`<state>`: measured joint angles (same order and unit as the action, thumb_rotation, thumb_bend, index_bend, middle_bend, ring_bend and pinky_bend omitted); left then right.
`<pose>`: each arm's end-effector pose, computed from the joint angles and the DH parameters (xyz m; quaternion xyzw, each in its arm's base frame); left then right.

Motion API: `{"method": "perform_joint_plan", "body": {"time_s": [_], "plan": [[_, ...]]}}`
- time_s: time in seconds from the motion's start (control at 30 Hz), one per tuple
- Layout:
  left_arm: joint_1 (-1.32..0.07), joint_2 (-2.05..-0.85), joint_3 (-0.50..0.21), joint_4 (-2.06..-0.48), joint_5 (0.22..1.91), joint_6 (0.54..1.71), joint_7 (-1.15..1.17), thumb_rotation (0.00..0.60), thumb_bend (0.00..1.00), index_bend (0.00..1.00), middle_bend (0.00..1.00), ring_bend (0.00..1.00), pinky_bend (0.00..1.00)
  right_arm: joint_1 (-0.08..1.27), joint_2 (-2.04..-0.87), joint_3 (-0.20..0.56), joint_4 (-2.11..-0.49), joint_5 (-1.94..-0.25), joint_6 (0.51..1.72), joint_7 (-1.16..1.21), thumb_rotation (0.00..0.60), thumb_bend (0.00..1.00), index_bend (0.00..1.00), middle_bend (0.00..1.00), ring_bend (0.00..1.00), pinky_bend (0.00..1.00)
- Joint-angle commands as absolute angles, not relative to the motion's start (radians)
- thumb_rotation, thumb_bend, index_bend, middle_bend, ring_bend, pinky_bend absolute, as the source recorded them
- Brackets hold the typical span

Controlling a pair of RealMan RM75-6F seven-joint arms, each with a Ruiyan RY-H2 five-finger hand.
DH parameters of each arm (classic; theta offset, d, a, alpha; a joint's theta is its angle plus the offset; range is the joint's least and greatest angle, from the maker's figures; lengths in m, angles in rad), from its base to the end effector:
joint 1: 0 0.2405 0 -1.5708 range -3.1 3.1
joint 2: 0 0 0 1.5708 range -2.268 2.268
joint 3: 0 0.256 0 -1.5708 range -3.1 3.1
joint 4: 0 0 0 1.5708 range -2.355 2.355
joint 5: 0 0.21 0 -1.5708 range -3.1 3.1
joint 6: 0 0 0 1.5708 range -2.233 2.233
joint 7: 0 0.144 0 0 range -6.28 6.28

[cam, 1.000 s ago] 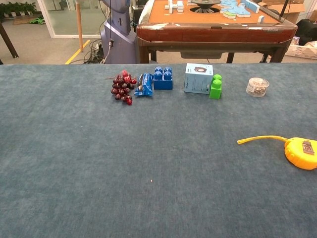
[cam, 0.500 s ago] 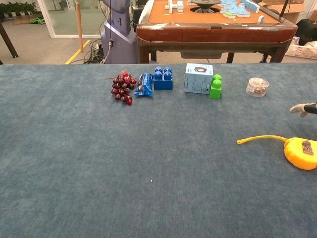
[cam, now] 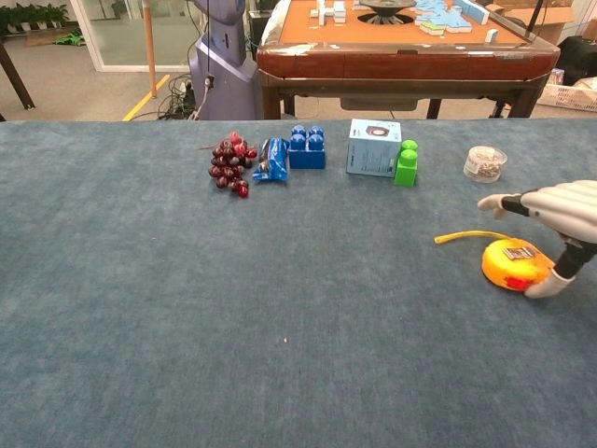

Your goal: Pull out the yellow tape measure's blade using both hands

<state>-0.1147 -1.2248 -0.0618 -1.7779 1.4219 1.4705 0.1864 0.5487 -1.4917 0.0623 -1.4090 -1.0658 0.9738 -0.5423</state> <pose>-0.2702 0.1874 0.1166 -0.5731 -0.4269 -0.4037 0.5713 -0.2609 -0.3017 -0.0011 0.7570 -0.3596 0.2067 0.5049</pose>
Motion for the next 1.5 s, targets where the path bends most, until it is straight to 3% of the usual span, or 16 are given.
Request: {"method": "perform_joint_plan", "body": {"time_s": [0.03, 0.27, 0.5, 0.8, 1.1, 1.5], "plan": [[-0.114, -1.227, -0.063, -1.777, 1.423, 1.473, 0.188, 0.600, 0.09, 0.17, 0.00, 0.00, 0.00, 0.567, -1.517, 0.086, -1.406, -1.086, 0.983, -0.523, 0.600, 0.08, 0.08, 0.18, 0.14, 0.15], [-0.116, -1.231, -0.063, -1.778, 1.427, 1.474, 0.192, 0.600, 0.09, 0.17, 0.00, 0.00, 0.00, 0.595, -1.519, 0.109, -1.444, -1.125, 0.982, -0.493, 0.600, 0.08, 0.08, 0.18, 0.14, 0.15], [-0.105, -1.227, -0.061, -1.777, 1.421, 1.485, 0.193, 0.600, 0.09, 0.17, 0.00, 0.00, 0.00, 0.561, -1.382, 0.061, -1.551, -1.174, 0.974, -0.432, 0.600, 0.08, 0.08, 0.20, 0.14, 0.15], [-0.105, -1.224, -0.058, -1.797, 1.432, 1.484, 0.194, 0.600, 0.09, 0.17, 0.00, 0.00, 0.00, 0.535, -1.283, 0.043, -1.540, -1.146, 0.979, -0.437, 0.600, 0.08, 0.08, 0.20, 0.14, 0.15], [-0.104, -1.225, -0.054, -1.804, 1.433, 1.482, 0.201, 0.600, 0.09, 0.17, 0.00, 0.00, 0.00, 0.561, -1.368, 0.044, -1.427, -1.122, 0.927, -0.449, 0.600, 0.07, 0.08, 0.20, 0.14, 0.15], [-0.103, -1.224, -0.061, -1.794, 1.426, 1.482, 0.193, 0.600, 0.09, 0.17, 0.00, 0.00, 0.00, 0.597, -1.509, 0.085, -1.381, -1.182, 0.960, -0.415, 0.600, 0.08, 0.08, 0.23, 0.14, 0.15]]}}
